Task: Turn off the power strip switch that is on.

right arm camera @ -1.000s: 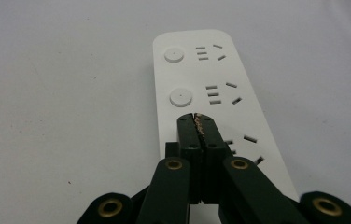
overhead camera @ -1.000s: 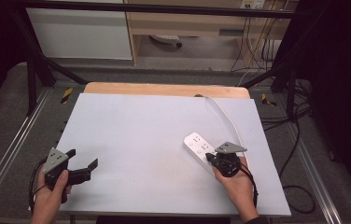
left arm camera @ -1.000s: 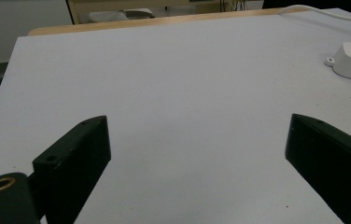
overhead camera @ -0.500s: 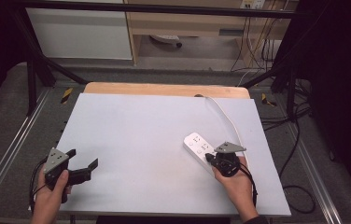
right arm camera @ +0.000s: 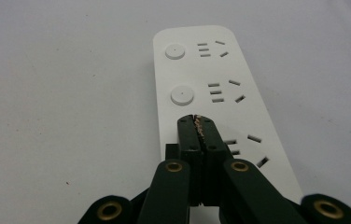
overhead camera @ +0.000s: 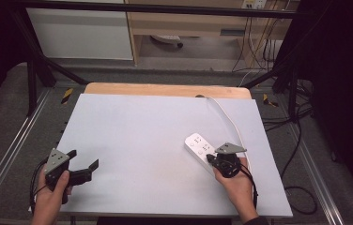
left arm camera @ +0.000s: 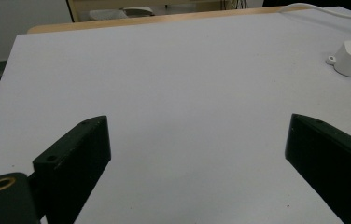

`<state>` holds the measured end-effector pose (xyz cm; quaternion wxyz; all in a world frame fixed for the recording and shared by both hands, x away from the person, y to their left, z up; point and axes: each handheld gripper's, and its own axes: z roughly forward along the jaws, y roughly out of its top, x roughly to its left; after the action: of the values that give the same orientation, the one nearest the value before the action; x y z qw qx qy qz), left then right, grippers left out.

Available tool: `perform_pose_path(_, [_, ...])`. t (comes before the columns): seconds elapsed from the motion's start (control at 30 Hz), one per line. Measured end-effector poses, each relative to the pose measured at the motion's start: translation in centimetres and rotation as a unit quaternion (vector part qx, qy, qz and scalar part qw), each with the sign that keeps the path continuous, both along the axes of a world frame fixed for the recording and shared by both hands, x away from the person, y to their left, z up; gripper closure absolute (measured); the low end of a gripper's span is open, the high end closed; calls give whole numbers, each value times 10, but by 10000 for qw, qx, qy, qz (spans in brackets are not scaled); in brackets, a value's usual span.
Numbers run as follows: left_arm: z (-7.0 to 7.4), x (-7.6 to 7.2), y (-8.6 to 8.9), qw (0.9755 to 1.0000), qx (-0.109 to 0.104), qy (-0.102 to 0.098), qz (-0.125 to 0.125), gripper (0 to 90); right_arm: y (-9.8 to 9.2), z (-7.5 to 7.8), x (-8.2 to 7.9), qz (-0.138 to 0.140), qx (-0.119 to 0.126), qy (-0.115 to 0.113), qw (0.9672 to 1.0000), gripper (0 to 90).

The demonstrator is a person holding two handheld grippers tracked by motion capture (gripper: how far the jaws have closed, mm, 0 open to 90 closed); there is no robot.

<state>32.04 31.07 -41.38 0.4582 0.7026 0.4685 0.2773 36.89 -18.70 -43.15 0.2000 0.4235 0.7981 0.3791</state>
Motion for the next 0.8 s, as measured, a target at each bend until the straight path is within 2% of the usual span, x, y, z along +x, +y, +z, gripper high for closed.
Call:
perform_pose_path(0.17, [0,-1,-1,10000,23,-11,-17,67,0,0,0,-26,24,17,10000,900])
perform_pose_path(0.37, [0,0,0,10000,16,-3,1,67,2,0,-2,-58,-82,-25,9999,900])
perform_pose_path(0.73, [0,0,-1,10000,25,12,-1,68,1,-1,-1,-136,-86,-100,9998,900])
perform_pose_path(0.8, [0,0,-1,10000,29,6,-14,68,0,-1,0,-138,-33,-58,9999,900])
